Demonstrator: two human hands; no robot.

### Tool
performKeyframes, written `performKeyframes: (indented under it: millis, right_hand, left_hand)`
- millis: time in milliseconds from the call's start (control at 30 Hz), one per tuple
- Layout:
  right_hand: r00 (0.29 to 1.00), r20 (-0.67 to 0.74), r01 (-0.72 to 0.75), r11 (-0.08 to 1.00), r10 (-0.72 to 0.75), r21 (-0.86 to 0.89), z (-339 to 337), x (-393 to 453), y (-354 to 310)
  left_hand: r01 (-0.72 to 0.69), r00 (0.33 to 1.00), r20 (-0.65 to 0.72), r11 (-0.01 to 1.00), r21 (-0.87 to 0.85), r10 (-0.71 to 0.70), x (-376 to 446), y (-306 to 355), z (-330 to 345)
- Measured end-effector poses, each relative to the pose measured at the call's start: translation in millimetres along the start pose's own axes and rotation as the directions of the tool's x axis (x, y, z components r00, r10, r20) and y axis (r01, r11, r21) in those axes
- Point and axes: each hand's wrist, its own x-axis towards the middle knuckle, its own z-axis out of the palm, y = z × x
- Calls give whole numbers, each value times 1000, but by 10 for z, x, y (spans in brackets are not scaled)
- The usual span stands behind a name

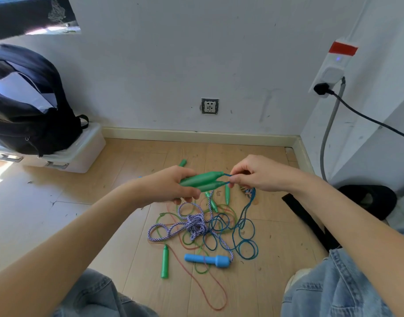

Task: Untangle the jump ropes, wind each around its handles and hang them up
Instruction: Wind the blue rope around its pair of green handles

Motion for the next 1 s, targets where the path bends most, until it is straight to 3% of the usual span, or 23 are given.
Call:
performKeyframes:
  millis: [100,167,233,333,433,567,667,733,800,900,933,1000]
  right_hand:
    - [998,-18,-55,974,53,-221,112,17,-52]
    - [1000,-18,-14,860,6,-511,316,11,-172]
    - [991,90,131,717,-96,-684,497,-30,-299]
    - [948,283,310,620,-145,-721,606,-85,-358]
    - [930,348,336,660,-119,-672,600,-92,-359]
    - [925,359,281,855,-122,-436,469,-104,-360]
    - [897,412,220,971,-163,-96,281,-134,-361]
    - [872,445,148,976,-204,156,142,-192,-352]
    - [882,386,88,899,-270,428,30,-246,-310]
    - [934,228,-7,621,-277,783,-37,-262,-277]
    - [949,189,-19,551,-254,835,-42,-247,-281]
    - [969,140,-17,508,-205,861,-42,-207,-288]
  left_hand:
    - [30,997,-75,974,226,-14,69,-12,64]
    - [58,995,-94,925,375,-24,112,-2,178]
    - [68,998,-28,874,482,-63,155,-17,316]
    - [118,963,165,886,449,-212,158,-77,505]
    - [227,879,328,909,349,-345,107,-107,549]
    - [249,797,504,941,228,-333,33,-45,466]
    - [181,733,638,972,149,-234,-41,30,398]
    - [129,712,686,988,82,-150,-104,87,306]
    - [98,727,685,995,-33,-49,-189,159,165]
    - [-2,806,577,976,-217,130,-300,276,-42]
    - [-55,834,523,969,-240,177,-320,305,-98]
    - [-153,881,412,964,-217,232,-329,331,-167]
